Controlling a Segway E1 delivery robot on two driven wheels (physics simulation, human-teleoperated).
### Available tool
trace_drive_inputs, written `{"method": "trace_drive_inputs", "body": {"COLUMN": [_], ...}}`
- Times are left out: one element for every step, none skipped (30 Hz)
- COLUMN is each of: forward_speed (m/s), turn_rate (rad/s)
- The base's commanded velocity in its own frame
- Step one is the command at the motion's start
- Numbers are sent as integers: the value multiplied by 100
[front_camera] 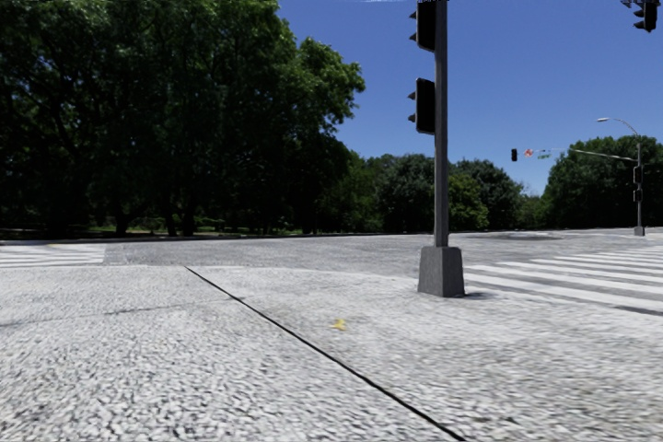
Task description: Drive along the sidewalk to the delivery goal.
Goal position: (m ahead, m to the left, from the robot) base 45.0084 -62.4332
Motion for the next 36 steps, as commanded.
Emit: {"method": "trace_drive_inputs", "body": {"forward_speed": [200,200,200,200,200,200,200,200,200,200,200,200,200,200,200,200,200,200,200,200,200,200,200,200,200,200,200,200,200,200,200,200,200,200,200,200], "turn_rate": [-58,-58,-58,-58,-58,-58,-58,-58,-58,-58,-58,-58,-58,-58,-58,-58,-58,-58,-58,-58,-67,-68,-69,-69,-69,-69,-69,-69,-69,-69,-69,-69,-69,-69,-69,-69]}}
